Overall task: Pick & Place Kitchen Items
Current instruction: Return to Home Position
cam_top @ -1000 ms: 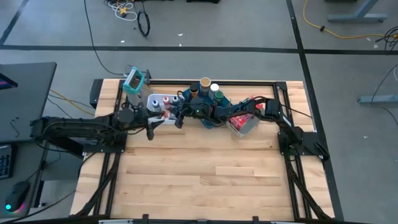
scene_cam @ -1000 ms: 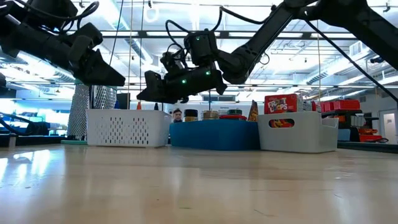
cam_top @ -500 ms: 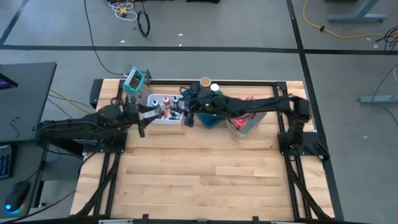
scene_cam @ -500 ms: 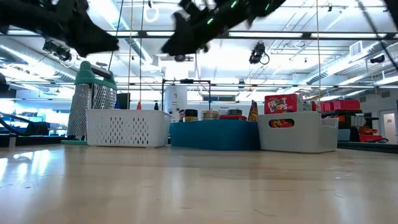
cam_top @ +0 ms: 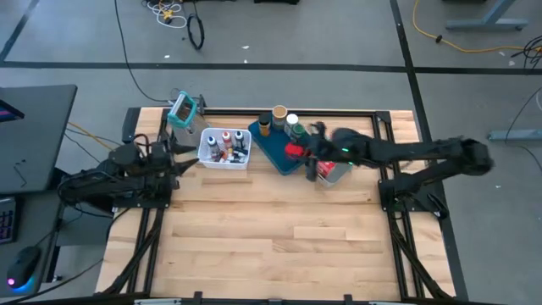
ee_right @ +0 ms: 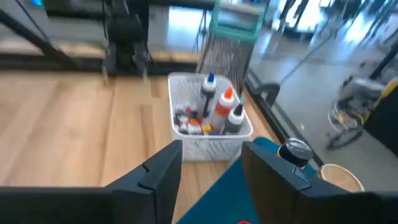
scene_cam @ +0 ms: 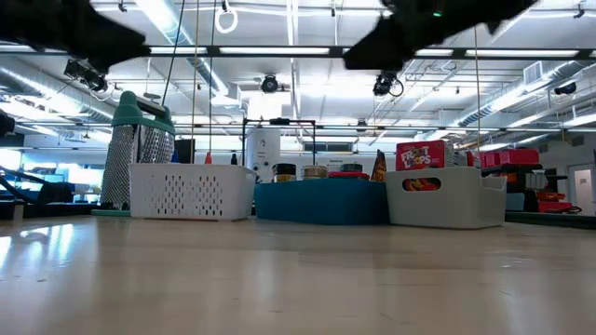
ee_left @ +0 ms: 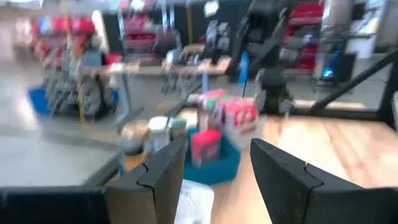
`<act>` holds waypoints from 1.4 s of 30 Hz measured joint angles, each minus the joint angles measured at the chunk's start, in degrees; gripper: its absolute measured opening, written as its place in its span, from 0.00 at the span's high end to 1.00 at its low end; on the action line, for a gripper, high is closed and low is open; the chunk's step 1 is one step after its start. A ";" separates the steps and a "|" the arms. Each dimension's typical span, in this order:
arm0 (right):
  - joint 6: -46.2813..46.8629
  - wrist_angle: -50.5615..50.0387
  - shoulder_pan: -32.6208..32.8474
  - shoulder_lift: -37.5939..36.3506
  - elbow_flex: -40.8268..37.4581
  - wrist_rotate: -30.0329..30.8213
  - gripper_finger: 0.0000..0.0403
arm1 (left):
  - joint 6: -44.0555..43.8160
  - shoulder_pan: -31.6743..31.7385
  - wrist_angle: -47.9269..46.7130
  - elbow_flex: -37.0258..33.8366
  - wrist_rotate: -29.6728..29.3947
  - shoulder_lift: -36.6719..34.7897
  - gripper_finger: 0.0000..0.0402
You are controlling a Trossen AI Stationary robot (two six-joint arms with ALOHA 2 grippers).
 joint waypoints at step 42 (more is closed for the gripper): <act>-2.36 9.49 0.11 -63.54 -48.65 -12.81 0.56 | -7.08 0.02 27.21 -18.72 4.39 0.46 0.52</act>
